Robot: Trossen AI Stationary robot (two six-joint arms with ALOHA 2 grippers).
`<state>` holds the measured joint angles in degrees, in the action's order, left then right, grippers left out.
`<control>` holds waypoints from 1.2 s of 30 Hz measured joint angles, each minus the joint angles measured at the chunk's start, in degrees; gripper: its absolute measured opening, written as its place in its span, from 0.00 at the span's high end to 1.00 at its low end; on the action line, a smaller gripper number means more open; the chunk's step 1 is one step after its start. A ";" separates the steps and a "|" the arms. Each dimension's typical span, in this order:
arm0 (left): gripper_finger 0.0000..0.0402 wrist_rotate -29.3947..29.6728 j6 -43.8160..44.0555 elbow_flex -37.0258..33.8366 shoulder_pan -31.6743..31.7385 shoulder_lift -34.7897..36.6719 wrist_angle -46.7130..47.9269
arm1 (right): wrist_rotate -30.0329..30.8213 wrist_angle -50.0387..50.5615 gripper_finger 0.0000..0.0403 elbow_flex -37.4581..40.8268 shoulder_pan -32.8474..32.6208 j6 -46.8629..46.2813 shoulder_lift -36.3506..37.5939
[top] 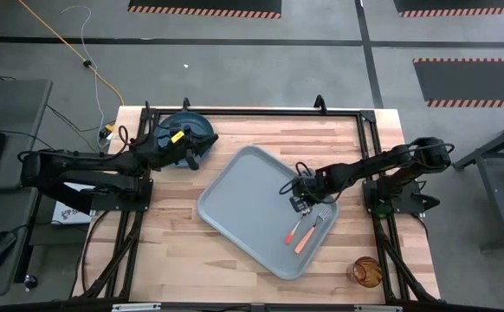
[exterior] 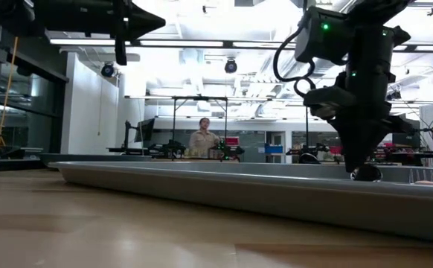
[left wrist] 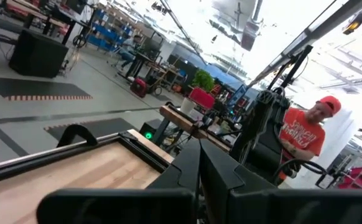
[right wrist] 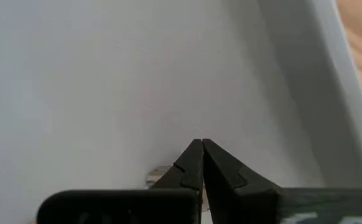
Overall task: Pick and place plate/cup/fork/spoon on tray
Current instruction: Put the orange spoon on the gray serving tray to the left of the light orange fork, then put the blue plate on the gray serving tray to the left of the orange spoon
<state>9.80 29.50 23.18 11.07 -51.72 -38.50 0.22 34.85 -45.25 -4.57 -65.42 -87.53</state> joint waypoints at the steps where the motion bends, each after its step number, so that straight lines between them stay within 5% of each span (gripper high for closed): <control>1: 1.00 0.00 0.00 0.00 0.00 0.00 0.00 | 0.02 0.52 1.00 0.01 -0.07 0.03 0.20; 11: 1.00 1.26 -1.09 2.48 2.04 0.97 3.97 | 8.96 6.47 1.00 0.00 0.04 -1.49 10.92; 13: 1.00 0.18 -1.41 7.02 4.20 1.87 13.95 | 11.34 6.42 1.00 0.02 0.08 -1.56 14.43; 19: 0.99 -5.19 -14.27 28.59 11.34 -1.80 63.18 | 16.50 6.44 1.00 0.00 0.08 -1.86 20.54; 23: 0.89 -5.25 -22.27 35.98 14.90 -5.62 83.69 | 18.03 6.50 1.00 0.00 0.08 -1.63 21.27; 28: 0.66 -10.01 -22.72 31.35 18.90 -8.75 94.05 | 18.42 6.50 1.00 0.00 0.08 -1.63 21.21; 36: 0.42 -14.43 -21.01 19.27 20.06 -13.50 89.40 | 18.85 6.50 1.00 0.00 0.08 -1.61 21.21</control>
<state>-4.62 8.49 42.44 31.14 -65.22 50.90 19.07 41.34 -45.25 -4.49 -67.02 -66.32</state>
